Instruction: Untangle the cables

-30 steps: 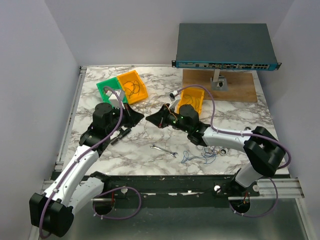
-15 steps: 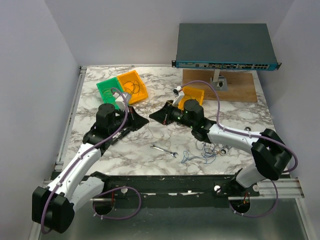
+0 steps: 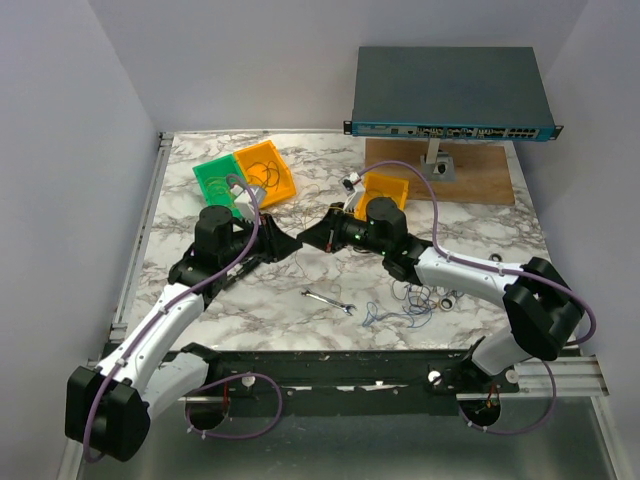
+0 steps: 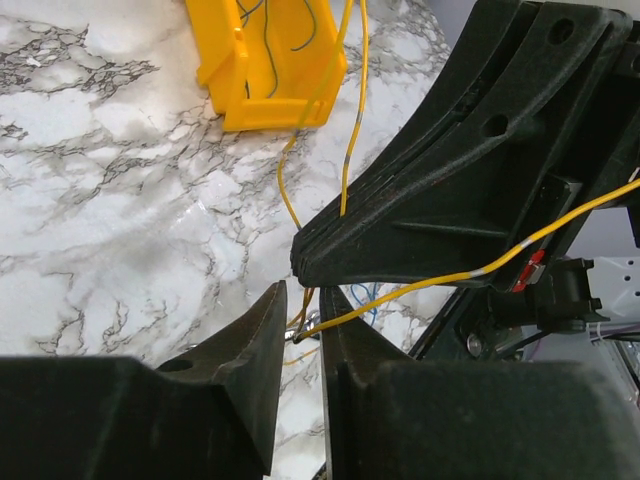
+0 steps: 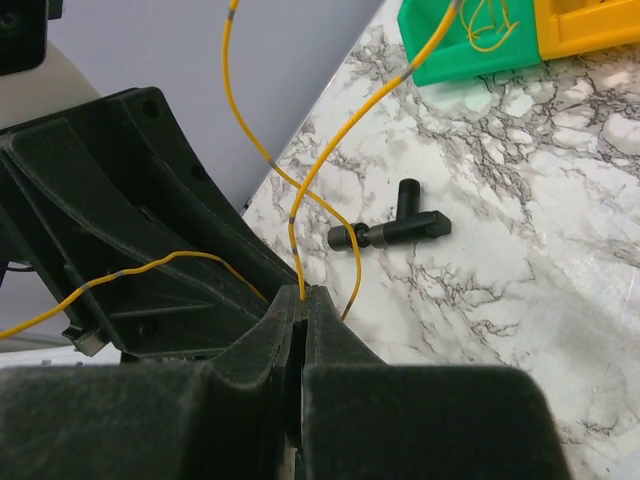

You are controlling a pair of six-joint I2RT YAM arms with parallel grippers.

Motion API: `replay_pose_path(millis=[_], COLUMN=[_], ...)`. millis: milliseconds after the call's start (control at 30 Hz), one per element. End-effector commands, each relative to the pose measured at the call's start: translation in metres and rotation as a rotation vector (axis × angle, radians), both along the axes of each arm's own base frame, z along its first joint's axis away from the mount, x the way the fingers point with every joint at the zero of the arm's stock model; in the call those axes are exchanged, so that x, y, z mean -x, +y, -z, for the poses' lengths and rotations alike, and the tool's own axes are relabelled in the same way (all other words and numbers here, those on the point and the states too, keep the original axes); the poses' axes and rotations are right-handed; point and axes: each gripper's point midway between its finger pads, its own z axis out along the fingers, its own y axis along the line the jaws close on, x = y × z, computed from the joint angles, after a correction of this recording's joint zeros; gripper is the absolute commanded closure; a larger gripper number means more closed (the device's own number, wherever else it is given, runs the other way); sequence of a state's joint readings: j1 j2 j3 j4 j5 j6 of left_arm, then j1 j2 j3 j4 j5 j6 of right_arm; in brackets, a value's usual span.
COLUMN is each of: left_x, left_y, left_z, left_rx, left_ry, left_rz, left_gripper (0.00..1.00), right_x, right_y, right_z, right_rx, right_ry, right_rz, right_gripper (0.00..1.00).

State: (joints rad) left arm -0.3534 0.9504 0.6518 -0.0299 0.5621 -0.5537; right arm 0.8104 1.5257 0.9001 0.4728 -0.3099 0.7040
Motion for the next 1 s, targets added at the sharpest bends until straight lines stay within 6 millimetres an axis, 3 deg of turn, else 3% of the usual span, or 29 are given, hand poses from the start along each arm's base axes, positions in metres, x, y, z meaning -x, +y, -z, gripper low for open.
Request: replay_pose_path(millis=[0, 100, 267, 367, 500, 567, 633, 733, 833, 967], left_x=[-0.001, 0.0, 0.0, -0.001, -0.002, -0.003, -0.007, -0.015, -0.028, -0.054], left_y=[-0.003, -0.005, -0.006, -0.004, 0.0, 0.003, 0.009, 0.021, 0.039, 0.077], left_z=[-0.003, 0.0, 0.002, 0.0, -0.002, -0.002, -0.001, 0.001, 0.003, 0.005], left_rx=[0.007, 0.006, 0.004, 0.001, -0.005, -0.009, -0.017, -0.034, -0.07, -0.153], left_ry=[-0.018, -0.007, -0.003, -0.015, -0.037, -0.044, -0.052, -0.049, -0.027, 0.021], left_rz=[0.03, 0.039, 0.045, 0.031, 0.007, -0.013, -0.061, -0.158, -0.269, -0.483], left_gripper=[0.75, 0.76, 1.0, 1.0, 1.0, 1.0, 1.0, 1.0, 1.0, 1.0], right_x=[0.008, 0.008, 0.01, 0.011, 0.008, 0.007, 0.004, 0.002, 0.0, -0.001], right_y=[0.005, 0.006, 0.009, 0.007, 0.0, -0.004, -0.012, -0.03, -0.053, -0.091], right_z=[-0.026, -0.029, -0.032, -0.031, -0.029, -0.03, -0.031, -0.031, -0.026, -0.013], right_rx=[-0.05, -0.059, -0.068, -0.065, -0.052, -0.043, -0.027, 0.014, 0.059, 0.118], right_ry=[-0.02, -0.019, -0.015, -0.013, -0.018, -0.025, -0.035, -0.062, -0.082, -0.09], right_rz=[-0.049, -0.053, -0.074, -0.068, -0.029, -0.003, 0.037, 0.102, 0.193, 0.335], right_gripper=[0.99, 0.99, 0.99, 0.97, 0.77, 0.64, 0.42, 0.24, 0.14, 0.11])
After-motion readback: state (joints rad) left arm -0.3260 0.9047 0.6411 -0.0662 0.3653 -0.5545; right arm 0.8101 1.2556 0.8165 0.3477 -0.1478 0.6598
